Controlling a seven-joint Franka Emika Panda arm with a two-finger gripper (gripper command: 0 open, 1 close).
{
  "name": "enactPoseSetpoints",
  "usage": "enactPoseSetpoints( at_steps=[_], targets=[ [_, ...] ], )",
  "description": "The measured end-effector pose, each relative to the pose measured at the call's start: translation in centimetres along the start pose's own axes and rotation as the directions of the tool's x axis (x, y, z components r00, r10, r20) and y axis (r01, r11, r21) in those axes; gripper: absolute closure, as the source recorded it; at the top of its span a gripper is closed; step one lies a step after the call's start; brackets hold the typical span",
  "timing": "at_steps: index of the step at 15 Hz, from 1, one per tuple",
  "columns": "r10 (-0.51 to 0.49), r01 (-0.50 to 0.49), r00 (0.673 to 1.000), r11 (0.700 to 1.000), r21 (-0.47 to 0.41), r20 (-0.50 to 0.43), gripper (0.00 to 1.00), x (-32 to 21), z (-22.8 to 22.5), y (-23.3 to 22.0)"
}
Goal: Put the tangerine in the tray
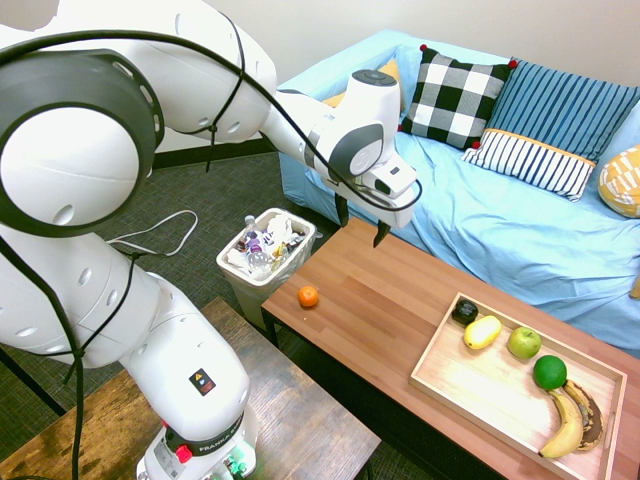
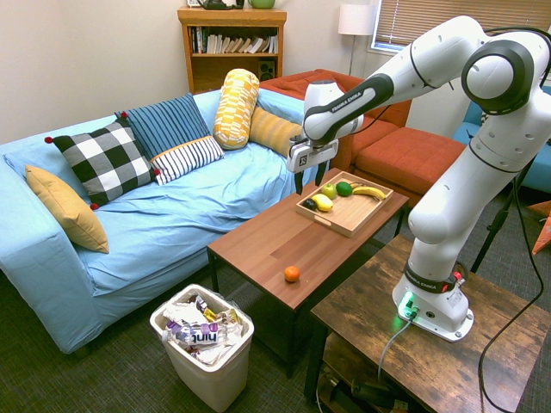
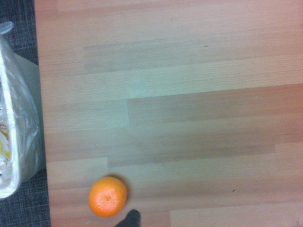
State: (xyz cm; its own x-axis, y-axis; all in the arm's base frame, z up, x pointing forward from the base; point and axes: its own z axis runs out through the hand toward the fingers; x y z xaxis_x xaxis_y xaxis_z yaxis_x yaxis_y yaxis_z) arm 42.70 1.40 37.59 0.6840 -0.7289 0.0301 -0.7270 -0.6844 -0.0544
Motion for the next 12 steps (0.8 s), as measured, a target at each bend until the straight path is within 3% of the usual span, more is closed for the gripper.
enactPoseSetpoints(
  at_steps=[5, 12],
  targets=[
    [-0.013, 0.013, 1.0, 1.0, -0.014, 0.022, 0.0, -0.4, 1.8, -0.8],
    [-0.006, 0.01, 0.995, 0.999, -0.036, 0.095, 0.0, -4.9, 12.1, -4.9]
  ],
)
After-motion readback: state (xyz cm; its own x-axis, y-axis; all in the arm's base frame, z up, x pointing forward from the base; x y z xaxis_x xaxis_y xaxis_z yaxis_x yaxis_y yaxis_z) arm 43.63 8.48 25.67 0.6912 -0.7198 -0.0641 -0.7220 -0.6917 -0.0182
